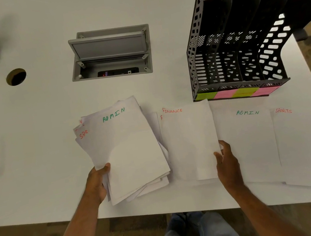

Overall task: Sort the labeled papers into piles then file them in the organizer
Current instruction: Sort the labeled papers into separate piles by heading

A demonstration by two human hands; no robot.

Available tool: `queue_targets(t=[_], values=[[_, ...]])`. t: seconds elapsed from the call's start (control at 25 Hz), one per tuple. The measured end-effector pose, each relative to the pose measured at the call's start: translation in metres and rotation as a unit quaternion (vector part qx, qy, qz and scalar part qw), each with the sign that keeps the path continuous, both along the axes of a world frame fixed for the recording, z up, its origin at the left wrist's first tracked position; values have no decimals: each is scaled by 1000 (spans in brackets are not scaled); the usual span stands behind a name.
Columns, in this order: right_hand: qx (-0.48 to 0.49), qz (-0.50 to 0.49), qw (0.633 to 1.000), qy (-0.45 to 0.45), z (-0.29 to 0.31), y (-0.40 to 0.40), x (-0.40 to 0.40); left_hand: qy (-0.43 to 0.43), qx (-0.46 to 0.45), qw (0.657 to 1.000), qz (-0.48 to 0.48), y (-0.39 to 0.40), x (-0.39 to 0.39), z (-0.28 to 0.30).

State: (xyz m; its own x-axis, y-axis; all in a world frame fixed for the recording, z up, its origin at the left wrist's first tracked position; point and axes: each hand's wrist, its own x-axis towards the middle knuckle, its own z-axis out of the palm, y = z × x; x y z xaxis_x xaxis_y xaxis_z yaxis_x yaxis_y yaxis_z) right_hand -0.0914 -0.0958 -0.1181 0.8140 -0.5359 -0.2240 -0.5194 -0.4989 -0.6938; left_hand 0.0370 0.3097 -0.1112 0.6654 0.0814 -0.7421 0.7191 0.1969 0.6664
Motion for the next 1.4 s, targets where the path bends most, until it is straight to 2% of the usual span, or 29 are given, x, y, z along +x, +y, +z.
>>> queue_targets(t=[0.2,0.36,0.4,0.48,0.56,0.64,0.72,0.88,1.16,1.4], values=[[-50,22,998,17,-7,11,-4,-14,-1,999,-41,-11,-2,7],[-128,12,988,81,2,12,10,-28,-3,996,-90,-28,6,15],[-101,5,993,61,9,15,17,-32,-13,994,-108,-32,9,19],[66,-21,998,12,28,27,37,-35,-37,990,-134,-38,13,24],[242,-21,970,13,48,45,58,-27,-53,987,-148,-46,14,28],[309,-2,951,24,62,64,72,-18,-64,983,-171,-55,12,30],[265,-8,964,19,61,77,73,-6,-73,980,-185,-62,8,32],[188,-93,977,-28,58,71,58,15,-89,971,-223,-70,-3,32],[132,-85,987,-32,58,15,21,8,-70,970,-232,-125,-14,40],[-79,-153,984,-39,53,-87,-13,2,-56,966,-253,-156,-16,40]])
